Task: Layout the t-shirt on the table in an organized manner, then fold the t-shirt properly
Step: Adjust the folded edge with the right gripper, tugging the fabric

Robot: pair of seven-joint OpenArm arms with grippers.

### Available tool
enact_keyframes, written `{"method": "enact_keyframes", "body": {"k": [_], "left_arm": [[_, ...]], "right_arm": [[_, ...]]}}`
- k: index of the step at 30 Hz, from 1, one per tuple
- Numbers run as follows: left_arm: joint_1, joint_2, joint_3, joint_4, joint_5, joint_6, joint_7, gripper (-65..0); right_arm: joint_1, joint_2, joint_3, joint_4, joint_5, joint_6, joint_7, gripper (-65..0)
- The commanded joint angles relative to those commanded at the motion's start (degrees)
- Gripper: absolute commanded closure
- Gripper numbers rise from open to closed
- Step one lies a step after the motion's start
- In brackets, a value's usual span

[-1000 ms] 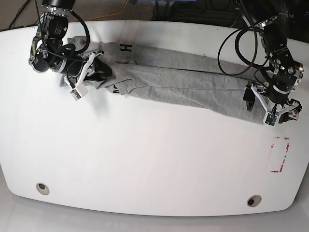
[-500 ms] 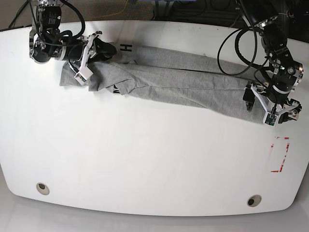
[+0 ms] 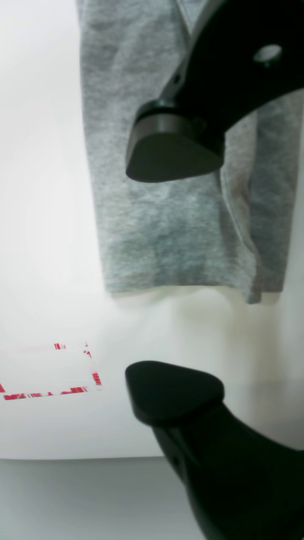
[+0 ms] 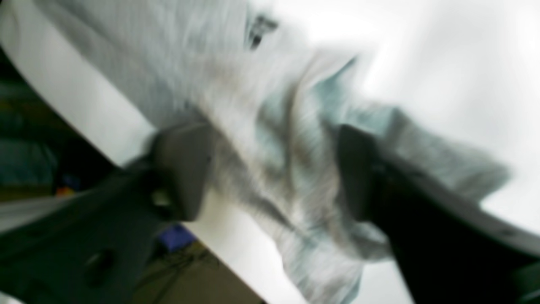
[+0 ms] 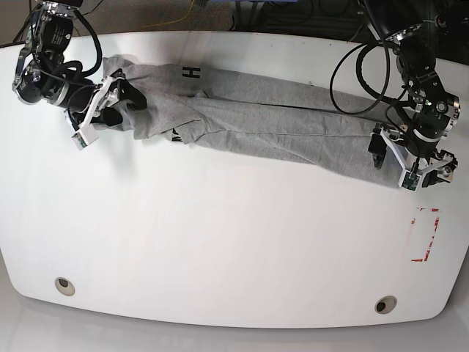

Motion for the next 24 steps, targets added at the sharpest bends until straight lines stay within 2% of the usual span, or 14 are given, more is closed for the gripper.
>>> {"method": "enact_keyframes", "body": {"k": [5,12,19,21,24], "left_arm": [[0.1,0.0,0.0,0.0,0.0,0.0,0.0,-65.0],[0.1,0.0,0.0,0.0,0.0,0.0,0.0,-65.0],[0.1,0.0,0.0,0.0,0.0,0.0,0.0,-65.0],[0.1,0.0,0.0,0.0,0.0,0.0,0.0,-65.0],[0.1,0.0,0.0,0.0,0.0,0.0,0.0,-65.0]], "right_arm": [[1.3,-0.4,-0.1,-2.5,-1.8,0.0,0.0,-48.4],[1.9,-4.7,-0.2,-4.0,-8.7,0.62,0.0,-48.4],[2.4,-6.6,-2.8,-4.0,-9.1,0.62,0.1,-47.9],[2.9,-6.6,-4.0,-4.0,-9.2,0.62,0.1,-45.6],[3.0,-7.5,-5.1,-4.0,-9.2,0.62,1.0,-37.0]]}}
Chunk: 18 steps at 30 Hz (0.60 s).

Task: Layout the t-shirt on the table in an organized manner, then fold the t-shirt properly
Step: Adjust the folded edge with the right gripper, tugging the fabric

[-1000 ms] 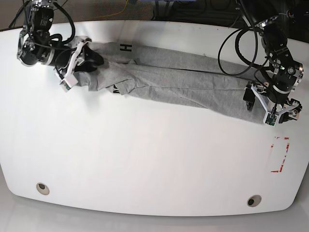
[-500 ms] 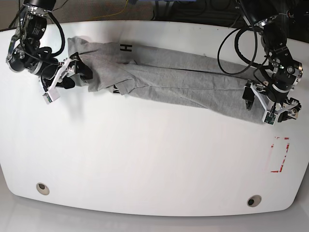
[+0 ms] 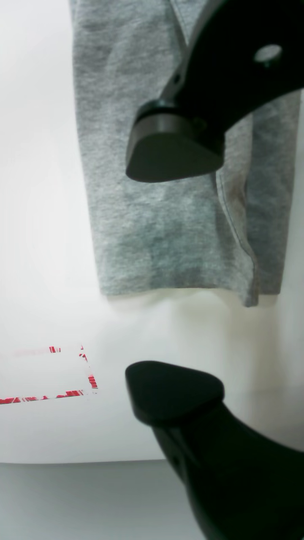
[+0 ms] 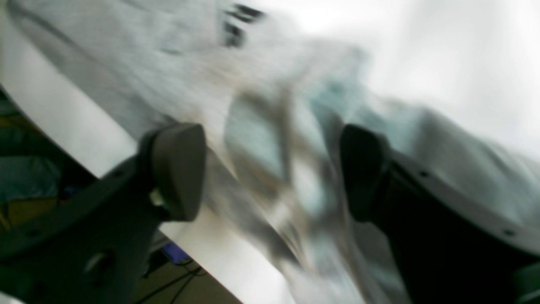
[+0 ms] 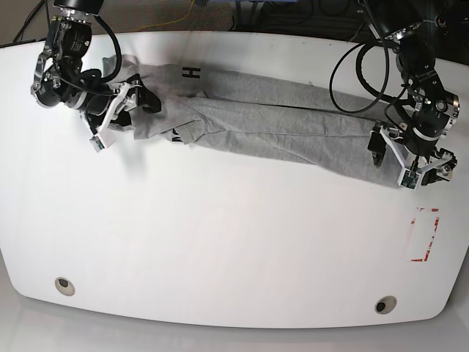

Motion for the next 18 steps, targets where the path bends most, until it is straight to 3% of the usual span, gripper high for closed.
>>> {"method": "enact_keyframes", "body": {"k": [4,7,14,18], "left_arm": [[0.0,0.0,0.0,0.0,0.0,0.0,0.0,-65.0],[0.0,0.0,0.0,0.0,0.0,0.0,0.0,-65.0],[0.0,0.0,0.0,0.0,0.0,0.0,0.0,-65.0],[0.0,0.0,0.0,0.0,0.0,0.0,0.0,-65.0]], "right_arm": [[0.1,-0.6,-1.1,-0.1,-0.1,-0.09,1.8,-16.5],[0.2,-0.6,-2.0,-0.1,-0.1,-0.09,1.8,-6.8],[-0.1,-0.6,-3.5,0.3,0.9,0.09,1.2,-3.5],[-1.0,-0.4,-4.2,0.3,5.8,2.11,0.5,-2.6]]}}
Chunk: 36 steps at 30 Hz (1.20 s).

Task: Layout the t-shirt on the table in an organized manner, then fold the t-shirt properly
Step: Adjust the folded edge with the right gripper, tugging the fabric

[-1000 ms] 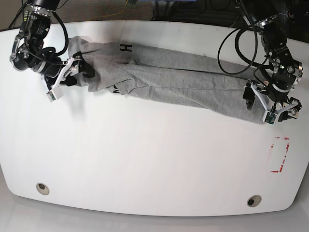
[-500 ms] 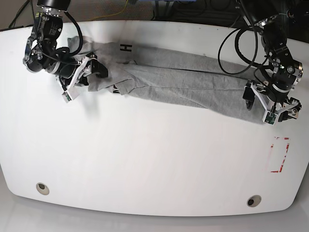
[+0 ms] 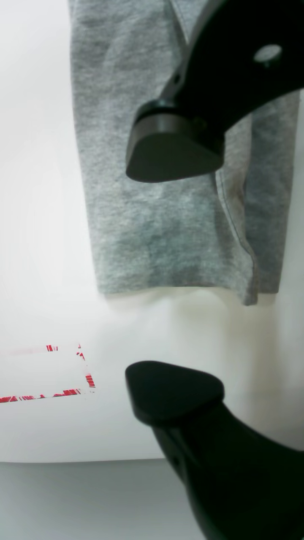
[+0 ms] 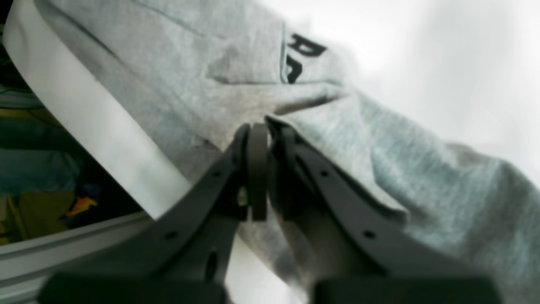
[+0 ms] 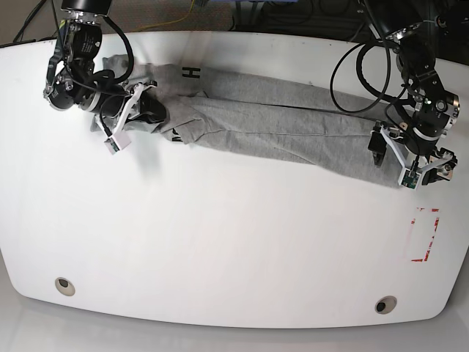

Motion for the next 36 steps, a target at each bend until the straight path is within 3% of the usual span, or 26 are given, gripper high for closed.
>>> {"method": "enact_keyframes", "body": {"k": [5,10,17,21,24,26,28,31,33,36], "left_arm": [[0.0,0.0,0.0,0.0,0.0,0.0,0.0,-65.0],[0.0,0.0,0.0,0.0,0.0,0.0,0.0,-65.0],[0.0,-0.1,0.0,0.0,0.0,0.0,0.0,-65.0],[0.0,-0.2,0.0,0.0,0.0,0.0,0.0,-65.0],[0.0,-0.2,0.0,0.0,0.0,0.0,0.0,-65.0],[0.0,-0.1,0.0,0.0,0.0,0.0,0.0,-65.0],[0.0,-0.1,0.0,0.0,0.0,0.0,0.0,-65.0],[0.0,-0.1,0.0,0.0,0.0,0.0,0.0,-65.0],[0.0,-0.1,0.0,0.0,0.0,0.0,0.0,-65.0],[0.0,-0.1,0.0,0.0,0.0,0.0,0.0,-65.0]], "right_arm": [[-1.4,0.4,-0.4,0.0,6.2,0.79,-2.5,-2.6],[-3.3,4.3,-4.0,0.1,11.3,0.97,-3.3,-2.6],[-6.0,8.4,-7.2,0.1,13.4,0.97,-3.3,-2.6],[-6.2,9.4,-6.2,0.1,13.0,0.7,-3.3,-3.1],[-6.2,9.4,-3.3,0.2,13.1,0.62,-3.2,-9.7],[-5.9,9.4,-0.8,0.2,13.2,0.53,-3.2,-19.7],[-5.6,9.4,1.5,0.2,13.3,0.44,-3.2,-34.6],[-4.6,9.4,3.9,0.4,13.4,-0.7,-3.2,-51.5],[-4.1,9.4,5.0,1.5,12.8,-1.23,-3.2,-55.3],[-3.8,9.2,6.4,3.5,11.4,-1.58,-3.2,-53.7]]}}
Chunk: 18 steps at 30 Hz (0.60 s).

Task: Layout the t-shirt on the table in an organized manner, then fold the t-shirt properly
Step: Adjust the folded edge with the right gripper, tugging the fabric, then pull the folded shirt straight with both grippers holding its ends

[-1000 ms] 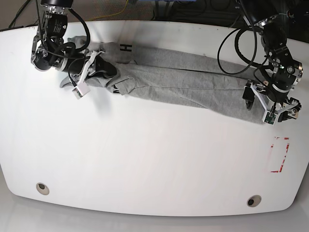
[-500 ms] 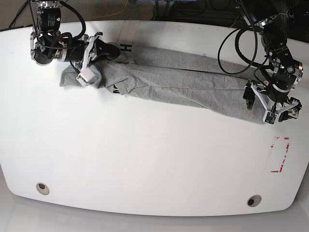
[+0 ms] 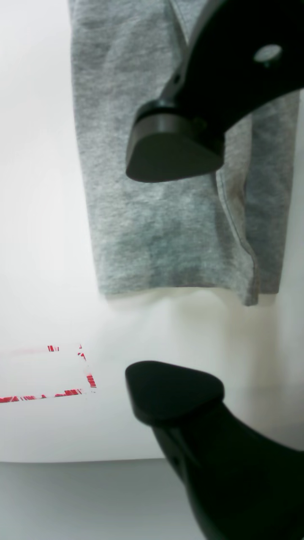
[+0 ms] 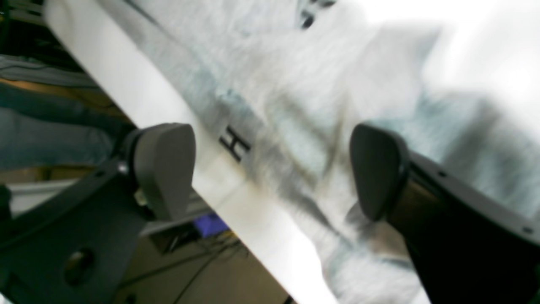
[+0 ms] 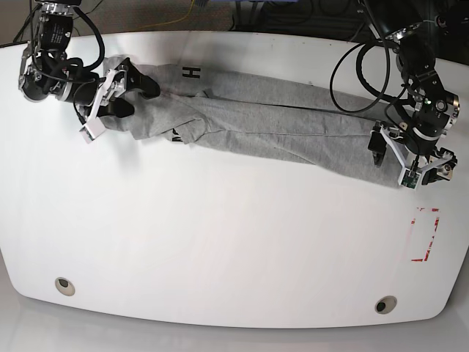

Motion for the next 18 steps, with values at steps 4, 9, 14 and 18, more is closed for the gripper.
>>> {"method": "enact_keyframes", "body": {"k": [4,9,14,18], "left_arm": [[0.0,0.1,0.0,0.0,0.0,0.0,0.0,-65.0],[0.0,0.1,0.0,-0.1,0.0,0.0,0.0,-65.0],[0.0,0.1,0.0,-0.1,0.0,0.0,0.0,-65.0],[0.0,0.1,0.0,-0.1,0.0,0.0,0.0,-65.0]], "right_arm": [[0.3,-0.2,1.0,2.9,-4.1,0.18,0.2,-51.9],[0.8,-1.8,1.2,6.0,-10.1,0.53,2.6,-51.9],[0.9,-2.3,0.9,6.1,-17.1,0.62,4.9,-51.9],[1.0,-2.4,-2.5,6.1,-22.9,0.62,8.8,-51.9]]}}
